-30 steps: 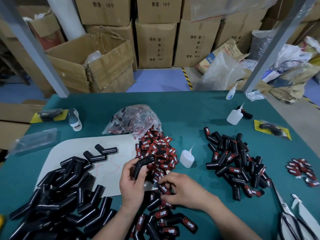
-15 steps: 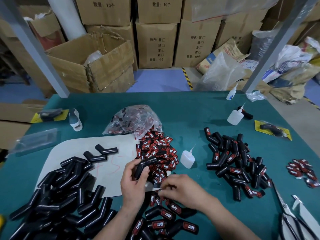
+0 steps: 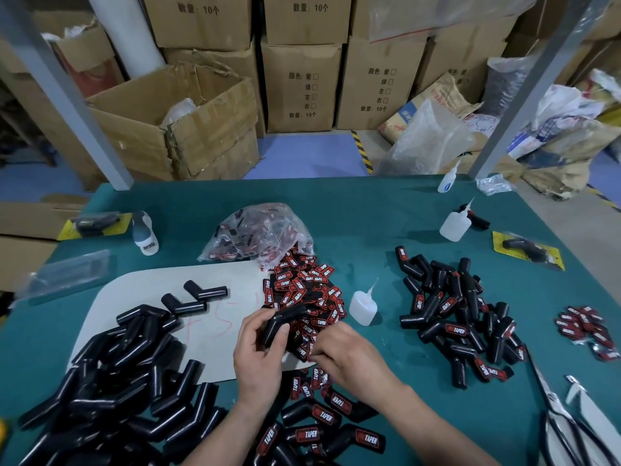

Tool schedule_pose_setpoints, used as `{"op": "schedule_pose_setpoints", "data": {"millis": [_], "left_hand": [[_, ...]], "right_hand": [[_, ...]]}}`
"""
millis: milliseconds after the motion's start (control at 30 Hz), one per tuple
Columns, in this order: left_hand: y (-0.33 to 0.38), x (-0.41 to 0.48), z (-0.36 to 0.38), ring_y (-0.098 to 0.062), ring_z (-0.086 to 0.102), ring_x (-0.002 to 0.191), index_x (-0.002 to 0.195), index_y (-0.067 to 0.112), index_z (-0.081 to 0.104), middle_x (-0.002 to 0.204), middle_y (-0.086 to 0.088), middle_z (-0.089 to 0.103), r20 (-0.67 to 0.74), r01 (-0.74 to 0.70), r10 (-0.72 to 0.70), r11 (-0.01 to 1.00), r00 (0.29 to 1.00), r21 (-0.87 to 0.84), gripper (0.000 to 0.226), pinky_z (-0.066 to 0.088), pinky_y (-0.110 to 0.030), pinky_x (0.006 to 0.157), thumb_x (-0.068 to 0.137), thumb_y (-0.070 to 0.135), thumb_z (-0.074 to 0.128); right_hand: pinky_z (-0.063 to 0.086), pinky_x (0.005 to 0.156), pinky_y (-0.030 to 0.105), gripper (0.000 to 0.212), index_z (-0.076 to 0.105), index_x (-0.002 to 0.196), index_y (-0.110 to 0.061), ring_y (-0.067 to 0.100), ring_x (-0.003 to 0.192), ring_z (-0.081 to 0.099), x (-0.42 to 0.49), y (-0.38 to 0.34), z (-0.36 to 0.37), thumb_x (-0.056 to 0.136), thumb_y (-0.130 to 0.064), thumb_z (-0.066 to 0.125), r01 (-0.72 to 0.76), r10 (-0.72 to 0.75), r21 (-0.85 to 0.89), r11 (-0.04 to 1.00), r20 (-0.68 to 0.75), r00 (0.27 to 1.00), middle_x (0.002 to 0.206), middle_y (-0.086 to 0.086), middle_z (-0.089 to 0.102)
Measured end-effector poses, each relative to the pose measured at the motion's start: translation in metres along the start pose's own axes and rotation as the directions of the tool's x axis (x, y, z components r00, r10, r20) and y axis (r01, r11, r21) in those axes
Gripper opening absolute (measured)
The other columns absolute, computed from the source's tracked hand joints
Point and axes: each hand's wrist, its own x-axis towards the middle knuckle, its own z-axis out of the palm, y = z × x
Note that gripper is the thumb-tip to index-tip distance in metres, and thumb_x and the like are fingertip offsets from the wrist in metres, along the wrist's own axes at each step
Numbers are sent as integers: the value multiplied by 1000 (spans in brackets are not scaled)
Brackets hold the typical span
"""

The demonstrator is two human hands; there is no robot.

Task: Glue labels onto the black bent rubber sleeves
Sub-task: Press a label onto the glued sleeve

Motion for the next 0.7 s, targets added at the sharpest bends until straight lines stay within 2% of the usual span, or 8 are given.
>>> {"op": "schedule_pose_setpoints", "data": {"millis": [67,167,267,333,433,533,600,700], "left_hand": [[0,0,0,-19,66,117,110,48,69,119,10,69,-3,29,-29,1000,1000,-2,31,53,-44,103,84,32,75],[-2,-1,-1,-22,66,117,111,46,69,119,8,70,-6,47,-47,999,999,-18,32,53,-54,104,84,31,76],[-1,0,-1,-22,66,118,113,45,69,120,8,70,-3,55,-55,998,998,-19,32,51,-55,105,85,31,76],[0,-1,0,-21,66,119,114,42,70,121,7,71,-1,55,-55,998,998,-35,32,51,-53,106,85,30,76],[1,-3,0,-20,69,115,115,42,70,119,4,73,7,71,-71,995,997,-67,33,55,-48,102,85,28,76],[3,-3,2,-17,72,107,112,44,71,113,5,75,21,86,-84,992,996,-92,32,59,-38,96,86,27,80],[4,-2,3,-18,72,103,109,45,71,110,6,76,-7,80,-81,992,997,-100,32,58,-27,93,85,26,83],[5,-2,4,-20,73,102,109,45,71,109,5,76,-22,85,-88,990,996,-112,30,57,-23,90,86,28,82]], "right_hand": [[52,76,23,12,57,94,-21,9,101,59,0,4,-5,97,-31,62,-40,41,26,999,-60,997,107,-11,63],[48,68,15,15,58,91,-19,3,83,57,-1,10,-2,95,-29,68,-58,63,51,997,-109,992,94,-12,60],[52,78,18,16,65,92,-12,5,90,60,0,13,0,89,-22,77,-41,76,182,982,-192,979,99,-6,62],[55,84,25,16,70,97,-8,9,97,64,0,14,2,88,-19,78,-19,78,234,972,-243,967,104,-1,65],[57,83,30,10,74,95,-9,8,96,66,-2,11,5,90,-17,75,-33,115,297,954,-264,958,100,-5,69],[54,82,28,20,72,110,-20,10,94,65,-1,10,6,90,-14,73,-145,239,365,920,-226,944,100,-10,66],[51,82,24,27,70,118,-17,12,94,63,0,10,7,94,-5,67,-130,225,360,924,-236,945,104,-6,62],[52,81,24,20,74,107,-7,10,93,63,1,8,7,92,2,67,-109,207,320,941,-290,935,101,0,62]]}}
